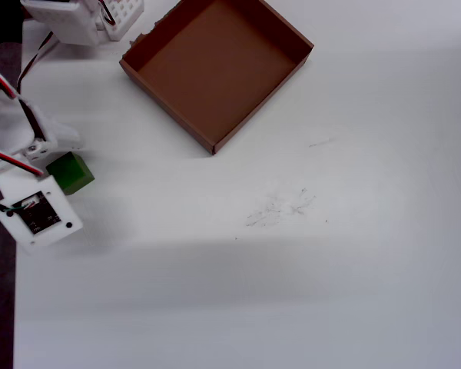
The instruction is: Grasp a green cube and put it in a box.
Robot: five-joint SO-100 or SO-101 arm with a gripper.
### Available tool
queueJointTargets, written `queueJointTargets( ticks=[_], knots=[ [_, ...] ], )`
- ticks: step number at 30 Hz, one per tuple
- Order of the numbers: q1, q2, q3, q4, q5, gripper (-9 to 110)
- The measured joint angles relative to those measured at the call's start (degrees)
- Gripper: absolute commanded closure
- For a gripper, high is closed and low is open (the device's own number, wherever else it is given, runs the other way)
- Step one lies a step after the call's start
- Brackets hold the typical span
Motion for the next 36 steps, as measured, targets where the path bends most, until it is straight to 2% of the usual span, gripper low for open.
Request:
queueJointTargets(
  ticks=[14, 36],
  knots=[
    [-3.96, -7.03, -0.35, -5.19, -0.09, 71],
    [-0.97, -7.03, 4.66, -11.69, -1.41, 75]
  ],
)
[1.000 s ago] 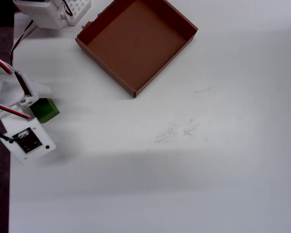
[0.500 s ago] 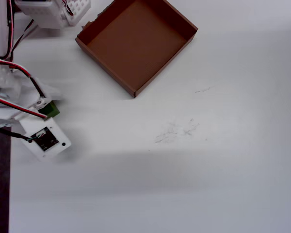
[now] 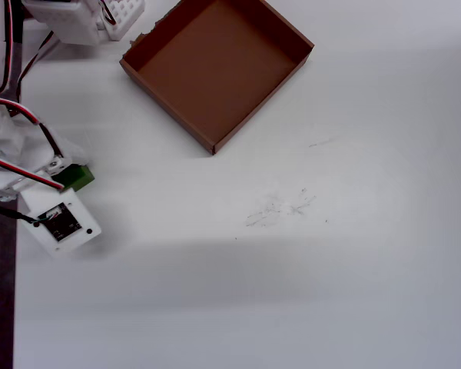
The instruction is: Grasp a green cube and put it in a box.
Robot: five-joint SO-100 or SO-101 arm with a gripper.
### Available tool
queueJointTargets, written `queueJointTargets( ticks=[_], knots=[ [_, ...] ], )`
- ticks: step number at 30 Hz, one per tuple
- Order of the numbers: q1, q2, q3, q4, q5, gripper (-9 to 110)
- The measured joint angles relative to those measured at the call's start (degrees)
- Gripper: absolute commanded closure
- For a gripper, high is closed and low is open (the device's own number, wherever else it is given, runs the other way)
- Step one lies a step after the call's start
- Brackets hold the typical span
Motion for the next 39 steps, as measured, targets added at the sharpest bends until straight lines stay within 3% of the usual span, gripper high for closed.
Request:
queueJointTargets(
  ticks=[14, 39],
  knots=[
    [-1.32, -0.35, 5.10, -6.15, 0.00, 77],
    [-1.76, 0.70, 5.36, -3.96, 2.29, 87]
  ],
)
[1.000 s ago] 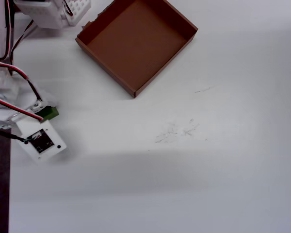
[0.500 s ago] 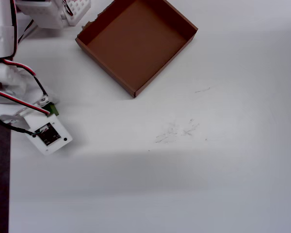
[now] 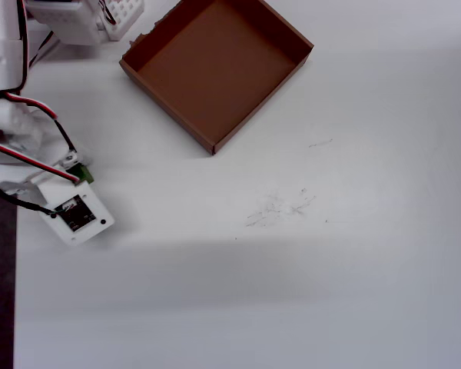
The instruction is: Grasp a green cube and put it in a box.
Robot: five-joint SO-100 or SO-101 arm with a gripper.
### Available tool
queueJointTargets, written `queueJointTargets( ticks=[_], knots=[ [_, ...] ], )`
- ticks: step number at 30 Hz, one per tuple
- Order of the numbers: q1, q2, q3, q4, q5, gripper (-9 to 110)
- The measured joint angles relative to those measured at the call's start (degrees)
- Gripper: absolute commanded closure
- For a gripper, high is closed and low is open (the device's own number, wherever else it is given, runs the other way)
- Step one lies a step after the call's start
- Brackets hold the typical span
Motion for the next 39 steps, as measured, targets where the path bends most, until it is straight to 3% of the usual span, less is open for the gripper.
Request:
queueJointTargets(
  ticks=[17, 39],
  knots=[
    [-6.86, 9.32, -10.28, 18.72, 11.07, 87],
    [-31.73, 15.38, -23.29, 29.18, 42.19, 87]
  ],
)
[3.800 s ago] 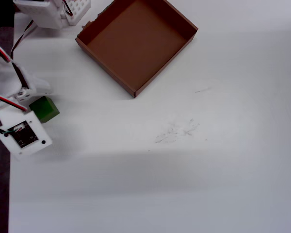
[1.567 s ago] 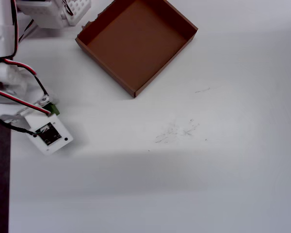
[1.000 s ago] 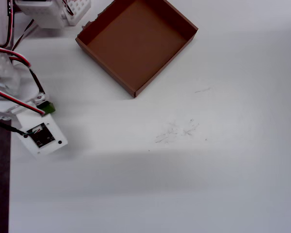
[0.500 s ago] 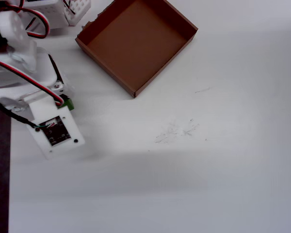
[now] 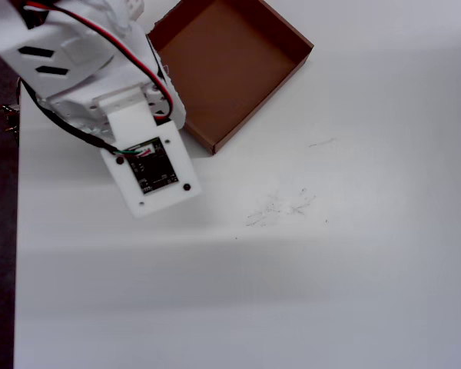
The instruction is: Grasp a green cube and put it in a box.
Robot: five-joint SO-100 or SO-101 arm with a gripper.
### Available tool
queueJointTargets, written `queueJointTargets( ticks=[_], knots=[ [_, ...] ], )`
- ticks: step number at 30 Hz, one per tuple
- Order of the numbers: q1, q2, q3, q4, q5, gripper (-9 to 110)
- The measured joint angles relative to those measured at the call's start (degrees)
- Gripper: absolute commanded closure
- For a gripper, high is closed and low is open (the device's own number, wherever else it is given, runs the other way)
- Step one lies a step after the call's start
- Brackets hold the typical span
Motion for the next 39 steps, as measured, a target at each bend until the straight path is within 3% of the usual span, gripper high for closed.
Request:
queueJointTargets(
  ticks=[13, 21, 39],
  knots=[
    [-17.14, -0.18, 3.16, -0.18, 9.76, 85],
    [-26.37, -1.14, 16.96, -9.67, 12.57, 86],
    [-29.79, -5.63, 29.27, -20.04, 12.57, 82]
  ],
)
